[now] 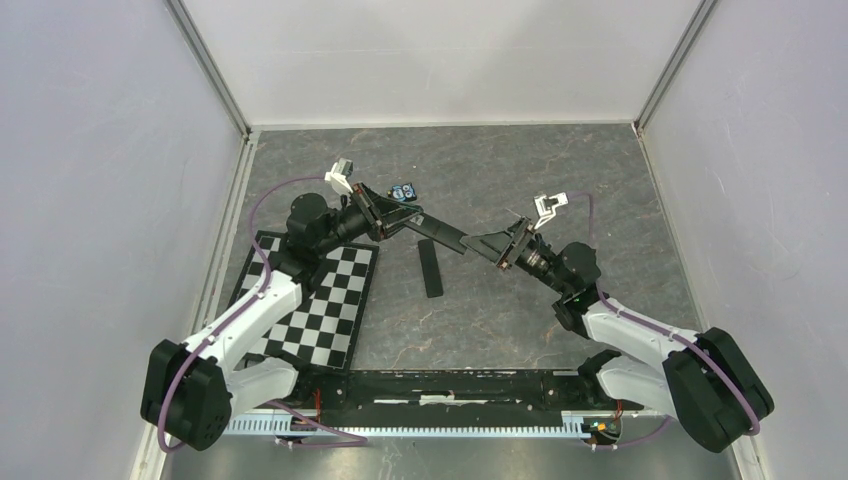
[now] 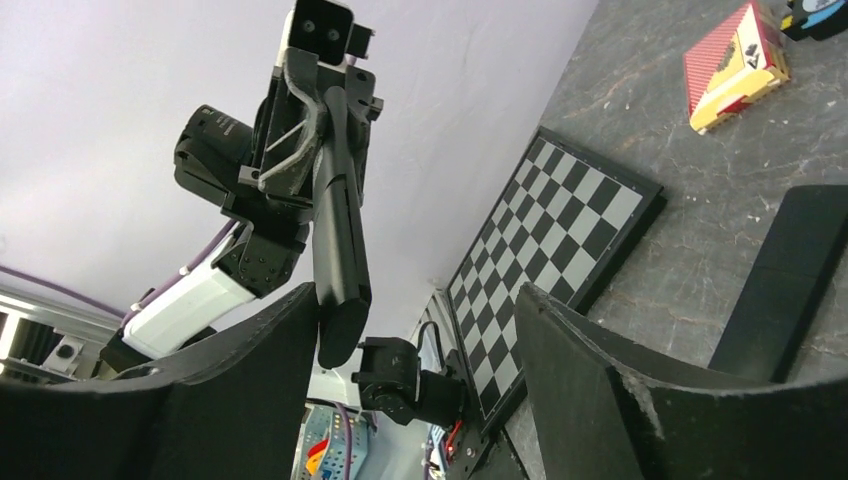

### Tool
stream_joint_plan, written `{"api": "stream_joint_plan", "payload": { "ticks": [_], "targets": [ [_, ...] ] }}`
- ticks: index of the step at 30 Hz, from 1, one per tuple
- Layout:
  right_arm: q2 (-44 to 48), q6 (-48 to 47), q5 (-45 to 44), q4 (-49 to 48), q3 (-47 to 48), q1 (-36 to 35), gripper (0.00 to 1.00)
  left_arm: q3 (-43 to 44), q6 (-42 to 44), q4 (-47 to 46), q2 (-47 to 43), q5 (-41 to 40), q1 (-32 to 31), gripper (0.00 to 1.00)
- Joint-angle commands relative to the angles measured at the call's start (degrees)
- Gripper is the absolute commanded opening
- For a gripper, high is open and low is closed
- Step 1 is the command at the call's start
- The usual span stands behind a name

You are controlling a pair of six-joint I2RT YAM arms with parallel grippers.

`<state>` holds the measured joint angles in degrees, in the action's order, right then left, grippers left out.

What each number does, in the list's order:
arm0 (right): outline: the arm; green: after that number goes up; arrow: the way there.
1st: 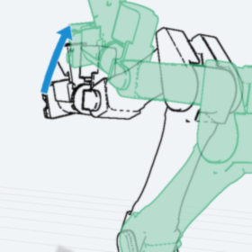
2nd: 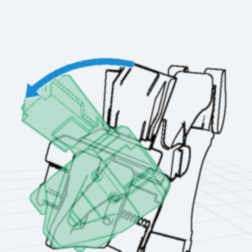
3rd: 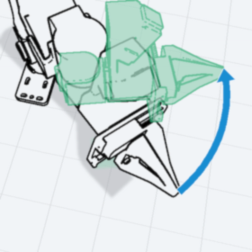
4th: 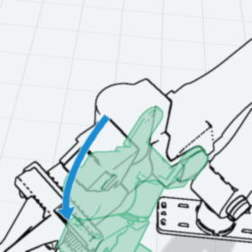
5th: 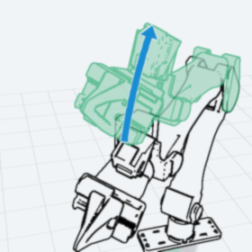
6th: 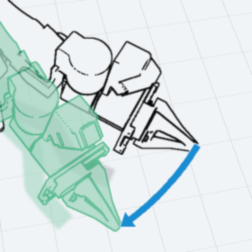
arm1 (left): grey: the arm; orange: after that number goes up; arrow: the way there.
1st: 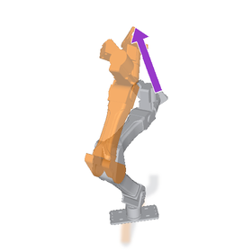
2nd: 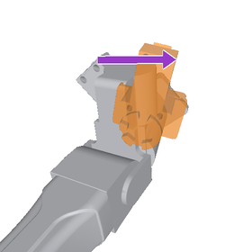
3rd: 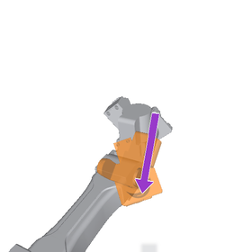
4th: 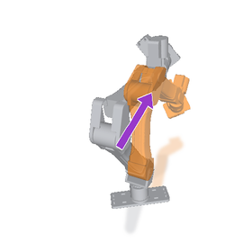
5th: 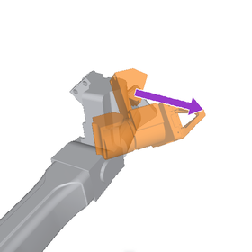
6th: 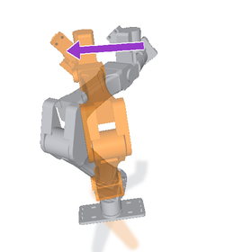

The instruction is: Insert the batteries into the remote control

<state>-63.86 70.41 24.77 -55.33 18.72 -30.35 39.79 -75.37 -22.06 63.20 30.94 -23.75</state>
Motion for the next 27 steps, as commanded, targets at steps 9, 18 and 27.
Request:
{"api": "stream_joint_plan", "payload": {
  "ticks": [9,18,27],
  "targets": [
    [-1.15,-1.39,1.83,2.27,2.15,-0.01,0.71,-1.83,3.99,-9.32,3.25,-0.18,0.45,0.02],
    [-0.37,-3.45,1.01,11.81,3.73,-0.02,0.42,-2.16,6.45,-6.84,2.75,-1.86,0.43,0.02],
    [-1.06,-2.61,1.34,12.84,5.01,-0.06,0.26,-2.44,9.47,-4.78,2.13,-2.35,0.41,0.02]
  ]
}}
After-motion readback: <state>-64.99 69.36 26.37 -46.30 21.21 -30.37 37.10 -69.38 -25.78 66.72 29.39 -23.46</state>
